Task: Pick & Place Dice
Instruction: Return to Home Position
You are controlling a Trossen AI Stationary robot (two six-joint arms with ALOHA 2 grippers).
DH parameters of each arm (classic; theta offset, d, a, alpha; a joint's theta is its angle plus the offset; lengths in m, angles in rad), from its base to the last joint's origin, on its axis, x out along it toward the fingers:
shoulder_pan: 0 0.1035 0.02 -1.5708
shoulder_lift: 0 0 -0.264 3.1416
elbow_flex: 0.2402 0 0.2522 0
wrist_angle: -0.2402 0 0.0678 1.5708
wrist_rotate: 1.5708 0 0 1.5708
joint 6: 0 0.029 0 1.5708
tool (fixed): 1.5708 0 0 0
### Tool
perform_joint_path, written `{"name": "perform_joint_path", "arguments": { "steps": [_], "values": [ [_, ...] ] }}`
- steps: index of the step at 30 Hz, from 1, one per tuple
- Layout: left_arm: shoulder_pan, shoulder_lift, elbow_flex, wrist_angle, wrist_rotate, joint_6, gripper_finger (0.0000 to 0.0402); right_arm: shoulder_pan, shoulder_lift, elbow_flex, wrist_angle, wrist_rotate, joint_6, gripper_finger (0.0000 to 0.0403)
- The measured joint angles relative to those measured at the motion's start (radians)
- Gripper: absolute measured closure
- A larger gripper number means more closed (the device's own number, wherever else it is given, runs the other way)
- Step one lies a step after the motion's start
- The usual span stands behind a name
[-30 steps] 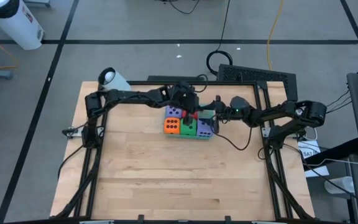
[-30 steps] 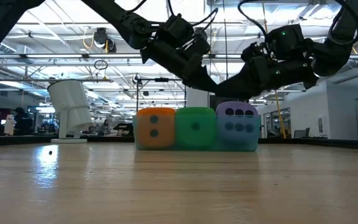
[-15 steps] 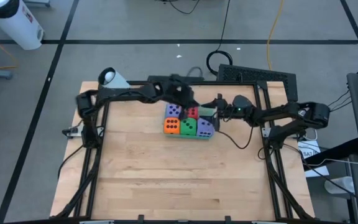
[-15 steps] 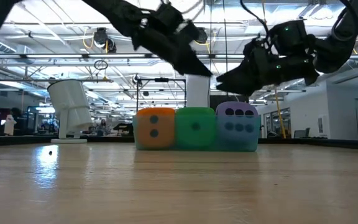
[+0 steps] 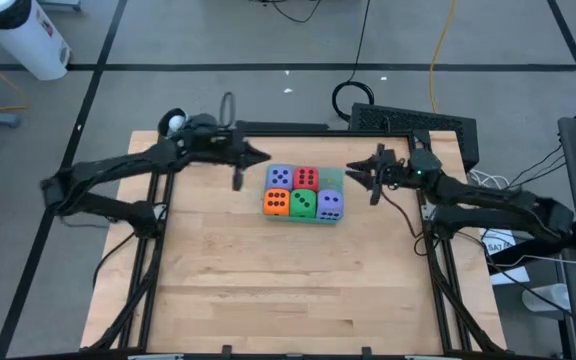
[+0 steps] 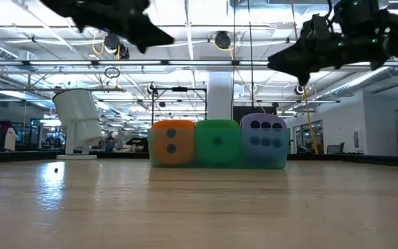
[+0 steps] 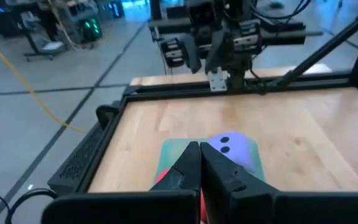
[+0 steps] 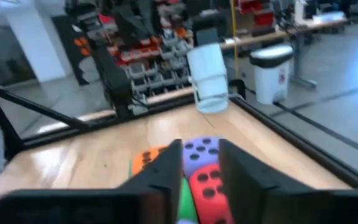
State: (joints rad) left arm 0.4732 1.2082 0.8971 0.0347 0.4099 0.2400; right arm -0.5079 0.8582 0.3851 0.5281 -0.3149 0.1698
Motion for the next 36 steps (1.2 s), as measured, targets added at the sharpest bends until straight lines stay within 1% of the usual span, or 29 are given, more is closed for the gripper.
{"name": "perform_joint_path", "arguments": {
  "steps": [2, 4, 5, 7, 8, 10, 13, 16, 18, 20, 23, 25, 29, 33, 36],
  "values": [
    [0.0, -0.079, -0.069, 0.021, -0.016, -0.019, 0.04, 0.039, -0.068, 0.0, -0.115, 0.076, -0.019, 0.0349],
    [0.0, -0.148, -0.136, 0.065, -0.028, -0.049, 0.04, 0.096, -0.114, 0.0, -0.208, 0.183, -0.053, 0.0387],
    [0.0, -0.18, -0.168, 0.092, -0.039, -0.064, 0.04, 0.131, -0.132, 0.0, -0.235, 0.231, -0.064, 0.0394],
    [0.003, -0.246, -0.23, 0.127, -0.059, -0.091, 0.04, 0.206, -0.149, 0.0, -0.258, 0.327, -0.069, 0.039],
    [0.006, -0.275, -0.26, 0.14, -0.072, -0.105, 0.04, 0.244, -0.152, 0.0, -0.267, 0.36, -0.072, 0.0388],
    [0.008, -0.326, -0.306, 0.155, -0.081, -0.12, 0.04, 0.302, -0.156, -0.009, -0.269, 0.389, -0.088, 0.0389],
    [0.01, -0.395, -0.359, 0.145, -0.087, -0.129, 0.04, 0.345, -0.198, -0.041, -0.266, 0.389, -0.097, 0.04],
    [0.02, -0.482, -0.412, 0.149, -0.109, -0.145, 0.04, 0.36, -0.286, -0.099, -0.249, 0.391, -0.09, 0.04],
    [0.033, -0.536, -0.437, 0.157, -0.094, -0.148, 0.04, 0.355, -0.347, -0.144, -0.222, 0.386, -0.081, 0.0401],
    [0.05, -0.565, -0.452, 0.158, -0.053, -0.165, 0.04, 0.331, -0.401, -0.19, -0.204, 0.344, -0.083, 0.0402],
    [0.081, -0.569, -0.459, 0.159, 0.014, -0.169, 0.04, 0.284, -0.46, -0.233, -0.191, 0.266, -0.053, 0.0402],
    [0.102, -0.568, -0.464, 0.155, 0.024, -0.171, 0.04, 0.263, -0.486, -0.257, -0.169, 0.239, -0.029, 0.0402],
    [0.125, -0.568, -0.507, 0.22, 0.024, -0.167, 0.04, 0.252, -0.529, -0.3, -0.136, 0.237, -0.016, 0.0403],
    [0.125, -0.583, -0.58, 0.339, 0.027, -0.223, 0.04, 0.252, -0.56, -0.324, -0.126, 0.24, 0.023, 0.0403],
    [0.125, -0.606, -0.623, 0.339, 0.026, -0.245, 0.04, 0.252, -0.567, -0.325, -0.131, 0.24, 0.027, 0.0403]
  ]
}}
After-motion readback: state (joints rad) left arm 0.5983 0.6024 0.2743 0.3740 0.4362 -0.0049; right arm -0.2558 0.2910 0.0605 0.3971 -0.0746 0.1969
